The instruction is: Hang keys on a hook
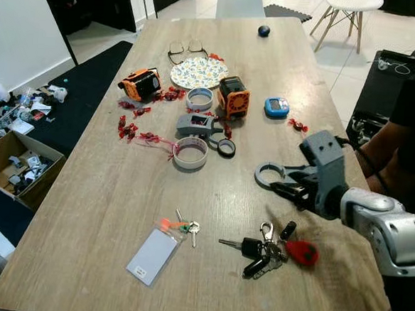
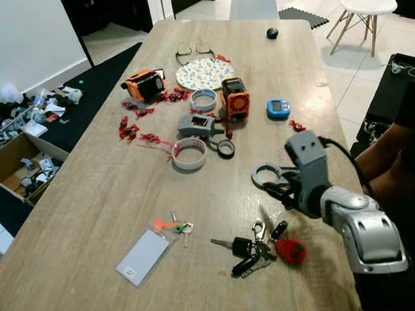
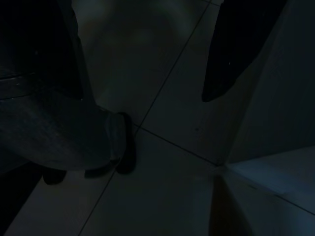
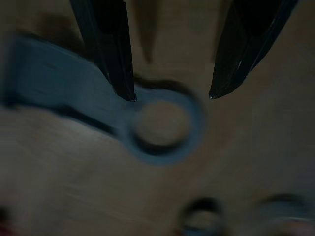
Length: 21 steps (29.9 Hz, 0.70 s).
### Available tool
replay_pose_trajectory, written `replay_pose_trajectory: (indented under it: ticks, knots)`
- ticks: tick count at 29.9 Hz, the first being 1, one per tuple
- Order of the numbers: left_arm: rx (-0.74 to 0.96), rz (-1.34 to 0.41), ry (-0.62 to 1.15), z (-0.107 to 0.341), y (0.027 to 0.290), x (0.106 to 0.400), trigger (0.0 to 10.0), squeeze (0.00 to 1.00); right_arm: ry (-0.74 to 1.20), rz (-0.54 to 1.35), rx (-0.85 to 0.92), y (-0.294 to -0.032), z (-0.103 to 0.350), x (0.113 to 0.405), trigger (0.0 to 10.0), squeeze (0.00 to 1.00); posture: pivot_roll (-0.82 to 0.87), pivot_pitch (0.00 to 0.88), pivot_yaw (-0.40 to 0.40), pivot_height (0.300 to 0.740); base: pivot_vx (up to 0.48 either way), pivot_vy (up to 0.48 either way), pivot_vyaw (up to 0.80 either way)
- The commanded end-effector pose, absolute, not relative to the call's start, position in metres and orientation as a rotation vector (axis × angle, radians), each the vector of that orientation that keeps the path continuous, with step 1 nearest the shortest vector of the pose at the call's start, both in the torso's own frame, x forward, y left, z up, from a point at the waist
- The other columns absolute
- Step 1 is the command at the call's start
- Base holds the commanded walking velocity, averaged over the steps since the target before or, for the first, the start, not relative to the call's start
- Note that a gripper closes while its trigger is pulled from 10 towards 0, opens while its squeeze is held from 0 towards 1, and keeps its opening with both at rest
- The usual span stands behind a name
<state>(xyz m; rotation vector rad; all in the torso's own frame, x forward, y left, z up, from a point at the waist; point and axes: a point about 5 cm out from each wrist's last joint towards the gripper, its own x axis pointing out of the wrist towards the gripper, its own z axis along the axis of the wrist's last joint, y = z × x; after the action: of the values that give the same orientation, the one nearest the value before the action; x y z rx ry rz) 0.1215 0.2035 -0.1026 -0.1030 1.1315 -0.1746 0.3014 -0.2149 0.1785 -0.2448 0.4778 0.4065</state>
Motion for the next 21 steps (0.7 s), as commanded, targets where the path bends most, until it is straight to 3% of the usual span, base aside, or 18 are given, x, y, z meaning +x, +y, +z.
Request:
replay_pose_trajectory:
  ticks: [1, 3, 7, 21]
  knots:
    - [-0.098, -0.183, 1.155, -0.105, 0.203, 0.115, 10.0, 0.0, 0.543, 0.42, -0.287, -0.214, 0.166, 0.296, 10.0, 0.0, -0.15, 0.12, 0.12, 0.74, 0.0, 0.0, 0.0]
    - [-0.098, -0.184, 1.155, -0.105, 0.203, 0.115, 10.0, 0.0, 0.559, 0.436, -0.314, -0.214, 0.163, 0.294, 10.0, 0.0, -0.15, 0.12, 0.12, 0.74, 0.0, 0.0, 0.0]
    - [-0.086, -0.195, 1.16, -0.105, 0.204, 0.114, 10.0, 0.0, 0.621, 0.672, -0.47, -0.205, 0.162, 0.267, 10.0, 0.0, -0.14, 0.123, 0.123, 0.74, 0.0, 0.0, 0.0]
    - [-0.084, -0.204, 1.162, -0.105, 0.204, 0.114, 10.0, 0.0, 0.506, 0.617, -0.46, -0.217, 0.197, 0.274, 10.0, 0.0, -0.14, 0.125, 0.124, 0.74, 0.0, 0.0, 0.0]
